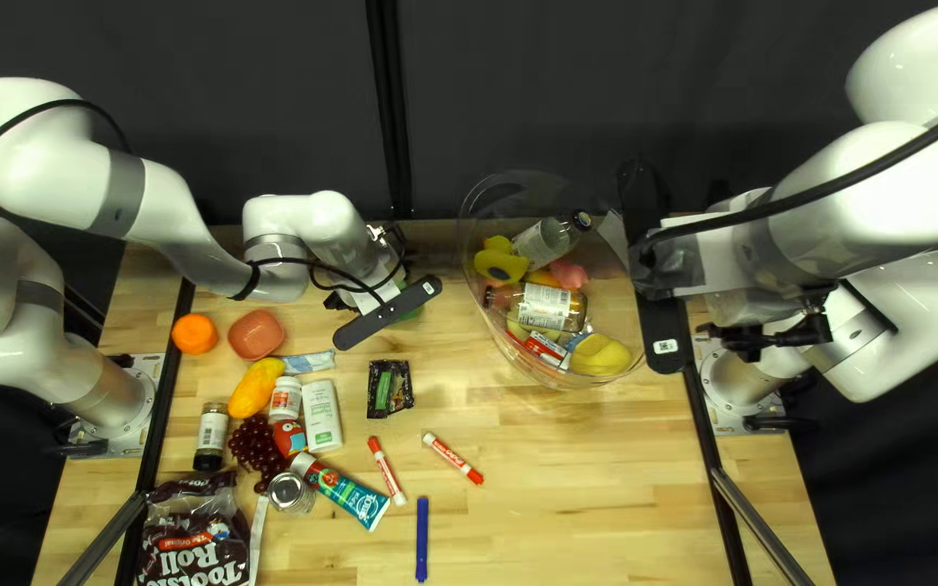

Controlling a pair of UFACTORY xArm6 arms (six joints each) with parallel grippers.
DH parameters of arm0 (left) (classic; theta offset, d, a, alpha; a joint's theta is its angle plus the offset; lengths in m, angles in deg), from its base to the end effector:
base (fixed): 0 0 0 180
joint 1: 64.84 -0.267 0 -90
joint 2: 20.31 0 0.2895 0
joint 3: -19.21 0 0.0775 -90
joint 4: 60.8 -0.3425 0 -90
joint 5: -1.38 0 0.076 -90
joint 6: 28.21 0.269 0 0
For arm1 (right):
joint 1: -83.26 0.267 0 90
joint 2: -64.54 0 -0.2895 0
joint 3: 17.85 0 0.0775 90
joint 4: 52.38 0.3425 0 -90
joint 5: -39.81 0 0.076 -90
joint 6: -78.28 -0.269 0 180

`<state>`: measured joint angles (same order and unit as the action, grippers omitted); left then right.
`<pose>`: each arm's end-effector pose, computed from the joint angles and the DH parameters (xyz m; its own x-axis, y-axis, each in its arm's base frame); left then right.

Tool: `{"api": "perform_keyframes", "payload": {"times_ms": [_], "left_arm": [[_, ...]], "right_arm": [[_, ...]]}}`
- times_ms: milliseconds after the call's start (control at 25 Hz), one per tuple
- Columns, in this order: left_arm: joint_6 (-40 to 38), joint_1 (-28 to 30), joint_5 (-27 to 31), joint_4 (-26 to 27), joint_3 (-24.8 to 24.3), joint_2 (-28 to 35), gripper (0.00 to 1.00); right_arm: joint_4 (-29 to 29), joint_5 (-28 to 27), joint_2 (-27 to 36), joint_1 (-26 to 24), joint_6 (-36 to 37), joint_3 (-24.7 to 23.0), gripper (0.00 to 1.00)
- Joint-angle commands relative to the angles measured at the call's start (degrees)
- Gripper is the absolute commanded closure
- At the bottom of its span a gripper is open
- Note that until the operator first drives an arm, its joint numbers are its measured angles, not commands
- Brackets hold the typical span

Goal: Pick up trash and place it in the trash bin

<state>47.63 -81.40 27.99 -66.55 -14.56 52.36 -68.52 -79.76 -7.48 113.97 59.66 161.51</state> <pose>0.4714 0.1457 0.0790 0.4370 -0.8994 -0.0096 -0.8785 -0.4245 -0.2190 0.2351 0.0518 0.4496 0.9918 0.0812 -0.0984 0.1083 -0.9435 0.3132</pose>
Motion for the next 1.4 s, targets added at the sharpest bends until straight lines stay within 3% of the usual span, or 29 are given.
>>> {"api": "perform_keyframes", "payload": {"times_ms": [40, 360, 480, 520, 560, 600, 640, 800, 960, 1160, 1400], "left_arm": [[4.50, -0.25, -1.75, 3.50, 1.33, -2.92, 0.00], [10.11, -0.69, -0.73, 8.51, 4.05, -6.32, 0.00], [11.99, -1.62, -0.67, 10.44, 4.37, -7.28, 0.12], [12.16, -1.75, -0.60, 10.69, 4.45, -7.41, 0.30], [12.43, -1.93, -0.59, 11.12, 4.49, -7.54, 0.67], [12.54, -1.98, -0.52, 11.39, 4.49, -7.56, 0.90], [12.47, -1.82, -0.32, 11.55, 4.50, -7.39, 1.00], [8.87, 0.28, 1.31, 8.42, 4.05, -5.01, 1.00], [1.32, 6.51, 9.17, 1.70, 5.55, 1.87, 1.00], [-2.28, 14.61, 16.56, -3.32, 7.22, 11.08, 1.00], [-7.02, 17.86, 18.41, -10.59, 10.88, 15.83, 1.00]], "right_arm": [[0.00, 0.00, 0.00, 0.00, 0.00, 0.00, 0.00], [0.00, 0.00, 0.00, 0.00, 0.00, 0.00, 0.00], [0.00, 0.00, 0.00, 0.00, 0.00, 0.00, 0.00], [0.00, 0.00, 0.00, 0.00, 0.00, 0.00, 0.00], [0.00, 0.00, 0.00, 0.00, 0.00, 0.00, 0.00], [0.00, 0.00, 0.00, 0.00, 0.00, 0.00, 0.00], [0.00, 0.00, 0.00, 0.00, 0.00, 0.00, 0.00], [0.00, 0.00, 0.00, 0.00, 0.00, 0.00, 0.00], [0.00, 0.00, 0.00, 0.00, 0.00, 0.00, 0.00], [0.00, 0.00, 0.00, 0.00, 0.00, 0.00, 0.00], [0.00, 0.00, 0.00, 0.00, 0.00, 0.00, 0.00]]}}
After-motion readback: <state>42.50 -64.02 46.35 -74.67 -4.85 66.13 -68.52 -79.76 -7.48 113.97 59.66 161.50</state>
